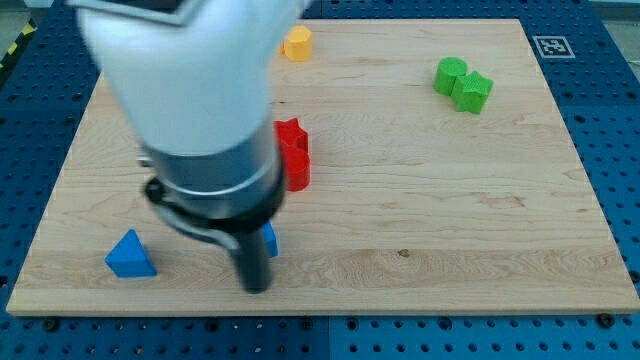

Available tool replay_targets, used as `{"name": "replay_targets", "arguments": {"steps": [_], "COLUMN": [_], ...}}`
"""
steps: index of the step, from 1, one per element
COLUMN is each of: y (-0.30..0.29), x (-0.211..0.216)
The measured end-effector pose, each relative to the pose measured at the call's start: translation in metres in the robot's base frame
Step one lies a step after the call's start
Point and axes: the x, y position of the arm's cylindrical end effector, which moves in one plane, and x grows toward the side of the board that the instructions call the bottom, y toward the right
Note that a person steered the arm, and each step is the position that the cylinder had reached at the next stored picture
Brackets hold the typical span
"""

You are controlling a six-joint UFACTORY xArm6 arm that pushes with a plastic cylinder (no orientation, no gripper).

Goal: Move the blue cube to the blue triangle

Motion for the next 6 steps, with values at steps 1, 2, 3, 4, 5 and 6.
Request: {"name": "replay_targets", "arguments": {"steps": [1, 2, 3, 4, 5, 6], "y": [0.045, 0.044, -0.011, -0.065, -0.065, 0.002], "x": [-0.024, -0.050, -0.046, -0.037, -0.039, -0.050]}}
